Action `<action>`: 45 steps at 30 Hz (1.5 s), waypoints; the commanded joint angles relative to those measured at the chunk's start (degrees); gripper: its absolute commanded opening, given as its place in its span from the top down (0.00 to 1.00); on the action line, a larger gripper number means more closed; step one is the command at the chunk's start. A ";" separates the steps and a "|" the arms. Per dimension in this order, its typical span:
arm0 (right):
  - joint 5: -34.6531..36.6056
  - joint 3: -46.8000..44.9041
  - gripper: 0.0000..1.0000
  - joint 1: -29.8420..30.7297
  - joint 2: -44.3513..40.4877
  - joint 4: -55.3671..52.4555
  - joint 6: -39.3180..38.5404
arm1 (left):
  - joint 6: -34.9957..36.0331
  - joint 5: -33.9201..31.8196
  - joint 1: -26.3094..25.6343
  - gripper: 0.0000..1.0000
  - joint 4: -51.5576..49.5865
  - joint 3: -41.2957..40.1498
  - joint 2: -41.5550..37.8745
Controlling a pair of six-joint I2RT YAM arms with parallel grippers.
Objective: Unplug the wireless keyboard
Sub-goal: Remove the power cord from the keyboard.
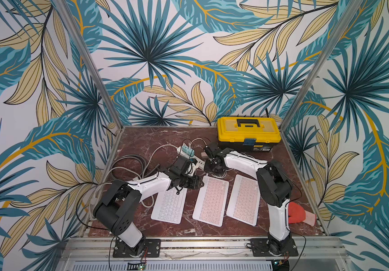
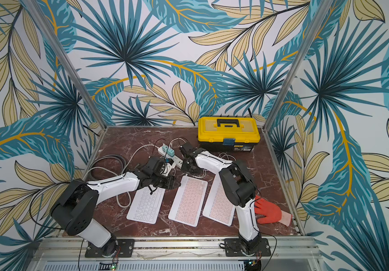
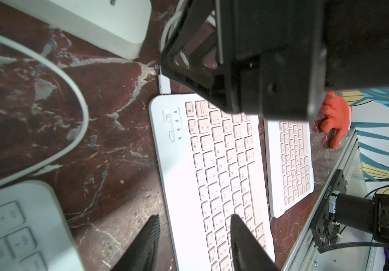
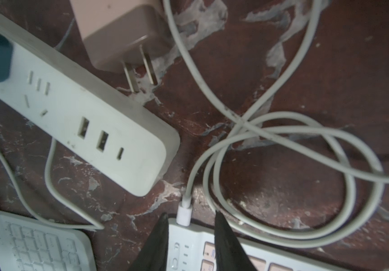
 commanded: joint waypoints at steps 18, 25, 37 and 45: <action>1.27 6.11 0.85 2.93 8.41 -8.08 1.97 | 4.03 1.86 -1.83 0.53 1.20 -2.19 -0.64; 3.60 8.32 0.93 3.81 10.18 -11.43 -1.93 | 5.07 1.21 -3.59 0.52 1.20 -1.79 0.04; 2.43 5.96 0.93 4.22 8.60 -11.90 -2.43 | 5.06 -4.52 -8.62 0.56 1.19 0.14 6.51; -2.85 -0.08 0.93 3.00 6.81 -5.21 2.12 | 7.86 -9.99 -12.04 0.57 1.21 -1.92 4.89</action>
